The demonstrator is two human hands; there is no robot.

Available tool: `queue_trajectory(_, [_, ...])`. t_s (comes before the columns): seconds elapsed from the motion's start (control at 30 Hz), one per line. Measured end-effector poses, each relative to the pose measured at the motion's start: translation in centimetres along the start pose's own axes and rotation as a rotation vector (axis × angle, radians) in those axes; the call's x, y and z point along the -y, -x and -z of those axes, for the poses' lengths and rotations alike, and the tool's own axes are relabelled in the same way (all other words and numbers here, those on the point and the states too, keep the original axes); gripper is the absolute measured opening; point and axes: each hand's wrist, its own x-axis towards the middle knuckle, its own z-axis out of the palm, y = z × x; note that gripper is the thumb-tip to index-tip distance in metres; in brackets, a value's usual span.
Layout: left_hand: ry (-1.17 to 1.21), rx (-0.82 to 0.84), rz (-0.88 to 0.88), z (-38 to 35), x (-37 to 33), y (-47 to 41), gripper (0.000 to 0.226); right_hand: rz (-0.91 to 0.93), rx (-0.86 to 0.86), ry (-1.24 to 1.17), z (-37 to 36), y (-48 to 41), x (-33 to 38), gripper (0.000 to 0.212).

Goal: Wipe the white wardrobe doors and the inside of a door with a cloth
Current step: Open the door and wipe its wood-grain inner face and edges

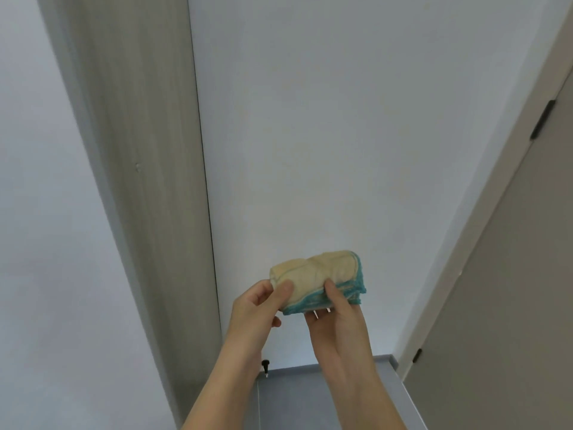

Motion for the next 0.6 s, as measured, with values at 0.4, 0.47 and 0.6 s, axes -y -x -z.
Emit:
queue_trajectory(0.4, [-0.220, -0.486, -0.343, 1.2, -6.8, -11.6, 0.011, -0.199, 0.144, -0.130, -6.8, -15.6, -1.3, 0.038])
queue_trajectory(0.47, [-0.277, -0.593, -0.451, 1.7, -8.5, -12.6, 0.014, -0.250, 0.210, -0.138, -8.8, -17.9, -1.6, 0.035])
queue_trajectory(0.6, [-0.390, -0.788, -0.629, 1.0, -11.6, -13.9, 0.019, -0.368, 0.400, -0.112, -13.0, -22.1, -1.2, 0.035])
